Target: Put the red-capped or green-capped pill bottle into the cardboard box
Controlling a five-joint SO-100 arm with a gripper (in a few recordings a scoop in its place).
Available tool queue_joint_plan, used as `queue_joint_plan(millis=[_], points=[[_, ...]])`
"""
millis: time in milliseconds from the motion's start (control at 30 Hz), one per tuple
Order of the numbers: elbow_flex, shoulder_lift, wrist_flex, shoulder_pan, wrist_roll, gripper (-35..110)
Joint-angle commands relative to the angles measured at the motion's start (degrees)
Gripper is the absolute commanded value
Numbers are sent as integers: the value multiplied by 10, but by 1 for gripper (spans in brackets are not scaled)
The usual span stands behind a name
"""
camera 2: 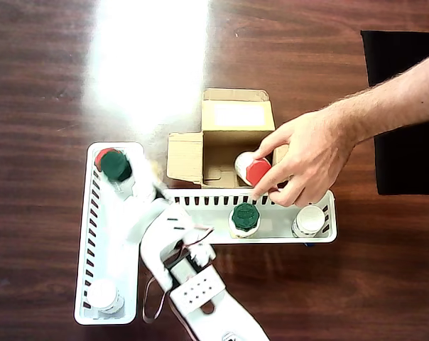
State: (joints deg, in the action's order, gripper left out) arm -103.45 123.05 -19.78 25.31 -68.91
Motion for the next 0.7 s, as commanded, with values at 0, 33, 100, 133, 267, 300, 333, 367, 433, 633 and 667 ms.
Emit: queue_joint_plan(millis=[0, 33, 100, 133, 267, 300, 333, 367, 433, 633, 667], points=[[85, -4, -7, -76, -28, 1], [88, -9, -7, -93, -33, 1], [91, -20, -4, -125, -44, 1], [88, -26, 2, -141, -48, 1], [81, -62, 31, -199, -64, 1], [80, -70, 38, -211, -68, 1], [78, -79, 45, -222, -69, 1], [77, -87, 51, -233, -70, 1], [70, -105, 69, -250, -74, 1], [45, -171, 134, -278, -82, 1], [33, -177, 147, -278, -83, 1]])
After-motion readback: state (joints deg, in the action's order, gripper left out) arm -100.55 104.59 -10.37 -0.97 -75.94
